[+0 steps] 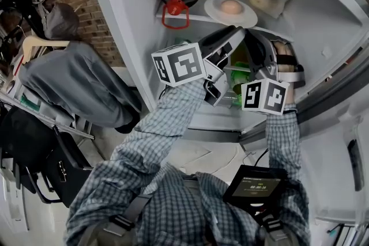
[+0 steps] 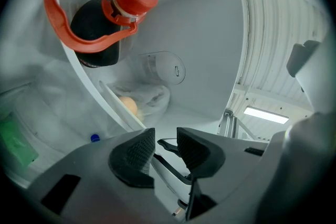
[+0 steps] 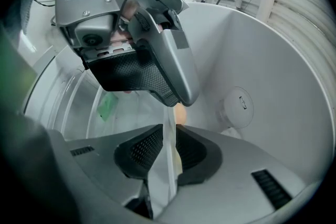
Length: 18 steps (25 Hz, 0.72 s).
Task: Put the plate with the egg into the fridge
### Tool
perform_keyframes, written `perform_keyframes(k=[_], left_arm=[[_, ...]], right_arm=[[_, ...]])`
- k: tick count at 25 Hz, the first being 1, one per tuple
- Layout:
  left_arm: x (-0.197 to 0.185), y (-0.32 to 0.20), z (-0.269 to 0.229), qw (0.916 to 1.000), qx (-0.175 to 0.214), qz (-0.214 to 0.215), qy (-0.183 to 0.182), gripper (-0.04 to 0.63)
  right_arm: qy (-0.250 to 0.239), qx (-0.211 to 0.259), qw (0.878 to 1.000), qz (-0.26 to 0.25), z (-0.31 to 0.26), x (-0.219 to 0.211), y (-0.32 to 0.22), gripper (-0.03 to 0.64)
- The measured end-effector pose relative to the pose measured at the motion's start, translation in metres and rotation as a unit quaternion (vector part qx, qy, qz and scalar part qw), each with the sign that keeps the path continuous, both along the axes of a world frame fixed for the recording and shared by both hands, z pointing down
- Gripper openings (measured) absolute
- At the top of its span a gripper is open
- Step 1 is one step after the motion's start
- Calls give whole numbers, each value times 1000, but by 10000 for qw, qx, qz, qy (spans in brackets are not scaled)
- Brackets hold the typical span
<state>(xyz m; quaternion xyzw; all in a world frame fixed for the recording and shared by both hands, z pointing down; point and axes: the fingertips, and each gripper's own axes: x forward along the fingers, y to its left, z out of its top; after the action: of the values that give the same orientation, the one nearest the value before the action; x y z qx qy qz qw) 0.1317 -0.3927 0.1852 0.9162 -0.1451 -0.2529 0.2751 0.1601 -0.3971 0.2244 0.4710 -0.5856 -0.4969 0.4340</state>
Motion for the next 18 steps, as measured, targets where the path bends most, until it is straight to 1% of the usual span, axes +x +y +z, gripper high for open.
perform_keyframes(k=[4, 7, 11, 13, 14, 17, 18], left_arm=[[-2, 3, 0, 10000, 60, 4, -20, 137], [-7, 8, 2, 9995, 236, -93, -166, 133], [-14, 15, 10, 9991, 293, -180, -261, 56], [-19, 19, 16, 9988, 306, -224, -305, 23], [-21, 21, 19, 9987, 313, -245, -331, 14], [-26, 27, 29, 9982, 327, -292, -411, 8], [-28, 29, 33, 9979, 337, -316, -448, 8]], right_arm=[[-138, -17, 9999, -77, 3, -3, 6, 61], [-495, -55, 9986, -203, 6, -8, 12, 61], [-1204, -219, 9918, -376, 15, -13, 25, 60], [-1681, -327, 9841, -470, 19, -16, 32, 60], [-1972, -386, 9782, -521, 21, -16, 36, 60], [-2895, -577, 9528, -713, 22, -19, 48, 58], [-3163, -625, 9432, -804, 22, -19, 53, 41]])
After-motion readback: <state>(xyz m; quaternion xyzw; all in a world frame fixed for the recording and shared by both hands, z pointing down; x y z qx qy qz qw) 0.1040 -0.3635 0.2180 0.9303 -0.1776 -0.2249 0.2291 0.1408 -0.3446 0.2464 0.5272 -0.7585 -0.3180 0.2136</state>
